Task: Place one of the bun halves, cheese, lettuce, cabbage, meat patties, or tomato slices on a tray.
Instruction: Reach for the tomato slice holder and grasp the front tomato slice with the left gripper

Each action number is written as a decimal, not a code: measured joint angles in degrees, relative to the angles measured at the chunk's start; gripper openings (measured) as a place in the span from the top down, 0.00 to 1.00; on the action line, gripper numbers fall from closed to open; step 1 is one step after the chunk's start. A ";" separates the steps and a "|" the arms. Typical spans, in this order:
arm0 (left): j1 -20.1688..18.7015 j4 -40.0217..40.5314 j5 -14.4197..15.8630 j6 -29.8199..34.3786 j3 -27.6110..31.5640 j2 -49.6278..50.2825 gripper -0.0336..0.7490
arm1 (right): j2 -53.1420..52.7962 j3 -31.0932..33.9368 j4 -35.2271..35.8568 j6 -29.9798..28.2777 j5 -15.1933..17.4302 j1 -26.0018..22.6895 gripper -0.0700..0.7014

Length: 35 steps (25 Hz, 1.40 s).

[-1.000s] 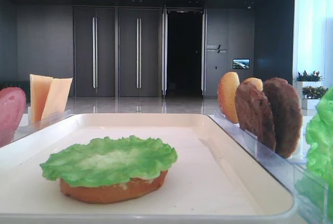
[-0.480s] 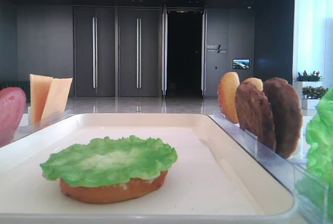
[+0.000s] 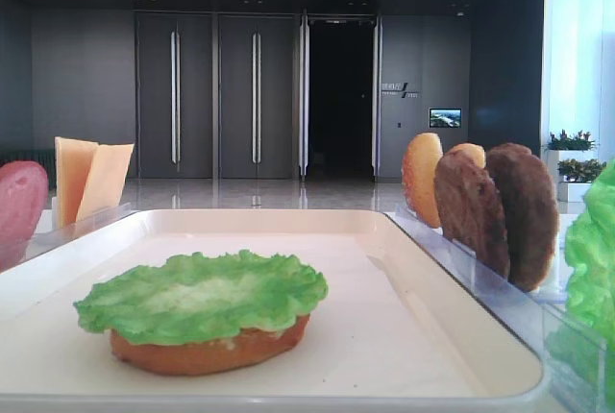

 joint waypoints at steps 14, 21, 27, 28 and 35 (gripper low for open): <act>0.00 0.20 -4.08 -3.51 -5.43 22.53 0.50 | 0.00 0.00 0.00 0.00 0.00 0.00 0.43; 0.00 0.15 -7.44 -3.51 -10.37 37.63 0.50 | 0.00 0.00 0.00 0.00 0.00 0.00 0.43; 0.00 -1.64 -8.34 -3.51 -15.77 50.75 0.50 | 0.00 0.00 -0.05 0.00 0.00 0.00 0.43; 0.00 -2.01 -8.41 -3.51 -16.89 52.67 0.50 | 0.00 0.00 -0.05 0.00 0.00 0.00 0.43; 0.00 -2.59 -9.30 -3.51 -25.95 67.75 0.50 | 0.00 0.00 -0.01 0.00 0.00 0.00 0.43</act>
